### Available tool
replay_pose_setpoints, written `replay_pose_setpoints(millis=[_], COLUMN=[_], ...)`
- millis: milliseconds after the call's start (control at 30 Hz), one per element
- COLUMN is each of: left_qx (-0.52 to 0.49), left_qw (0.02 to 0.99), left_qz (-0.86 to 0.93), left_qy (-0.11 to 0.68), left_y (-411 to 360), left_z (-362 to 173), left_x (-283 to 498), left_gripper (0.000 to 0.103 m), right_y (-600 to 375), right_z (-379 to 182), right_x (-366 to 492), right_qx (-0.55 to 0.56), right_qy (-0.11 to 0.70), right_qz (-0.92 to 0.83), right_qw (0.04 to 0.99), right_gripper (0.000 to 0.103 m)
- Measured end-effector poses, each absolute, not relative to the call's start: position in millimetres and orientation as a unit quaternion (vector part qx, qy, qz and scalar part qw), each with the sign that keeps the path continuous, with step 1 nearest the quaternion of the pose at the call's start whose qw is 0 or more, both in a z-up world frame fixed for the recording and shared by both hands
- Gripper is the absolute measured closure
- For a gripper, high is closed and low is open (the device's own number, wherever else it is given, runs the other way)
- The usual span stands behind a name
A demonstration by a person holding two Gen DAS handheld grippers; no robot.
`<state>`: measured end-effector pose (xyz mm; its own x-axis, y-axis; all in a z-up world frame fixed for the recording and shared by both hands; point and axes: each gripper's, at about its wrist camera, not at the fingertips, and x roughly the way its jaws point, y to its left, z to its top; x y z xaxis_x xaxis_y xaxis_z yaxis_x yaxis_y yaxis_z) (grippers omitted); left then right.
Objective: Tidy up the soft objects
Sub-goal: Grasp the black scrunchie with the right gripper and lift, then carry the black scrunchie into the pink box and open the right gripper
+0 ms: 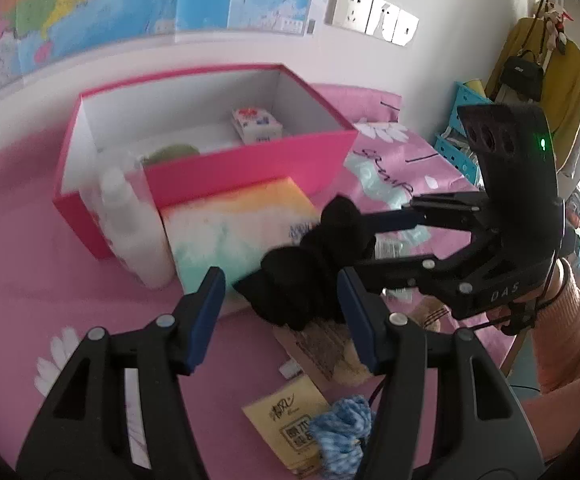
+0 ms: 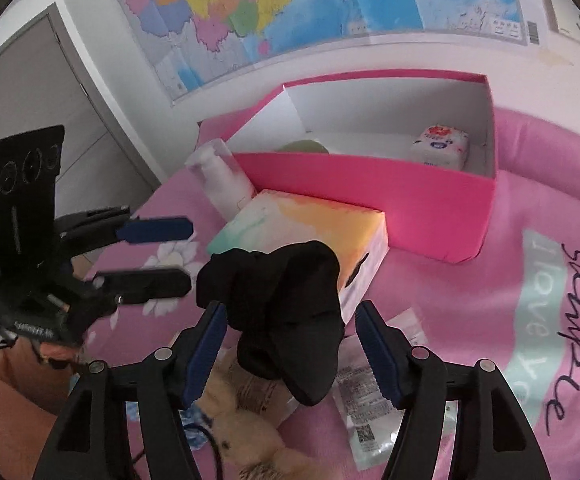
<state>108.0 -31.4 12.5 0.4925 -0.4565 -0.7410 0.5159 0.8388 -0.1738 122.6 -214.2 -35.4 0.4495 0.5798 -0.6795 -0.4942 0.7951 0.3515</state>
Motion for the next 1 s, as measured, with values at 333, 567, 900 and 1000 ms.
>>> replay_pose_setpoints(millis=[333, 567, 900, 1000], left_qx=[0.032, 0.004, 0.003, 0.008], left_qw=[0.842, 0.842, 0.859, 0.865], left_qz=[-0.288, -0.305, -0.329, -0.327], left_qy=[0.455, 0.445, 0.392, 0.380], left_y=[-42, -43, -49, -53], left_z=[-21, -20, 10, 19], left_x=[110, 114, 115, 121], left_gripper=[0.043, 0.043, 0.060, 0.067], right_y=[-211, -211, -209, -211], right_z=[-37, -13, 25, 35], right_x=[114, 104, 96, 95], right_qx=[0.037, 0.054, 0.040, 0.032], right_qy=[0.406, 0.366, 0.326, 0.313], right_qz=[0.317, 0.349, 0.354, 0.352], right_qw=[0.856, 0.861, 0.876, 0.882], right_gripper=[0.085, 0.089, 0.090, 0.090])
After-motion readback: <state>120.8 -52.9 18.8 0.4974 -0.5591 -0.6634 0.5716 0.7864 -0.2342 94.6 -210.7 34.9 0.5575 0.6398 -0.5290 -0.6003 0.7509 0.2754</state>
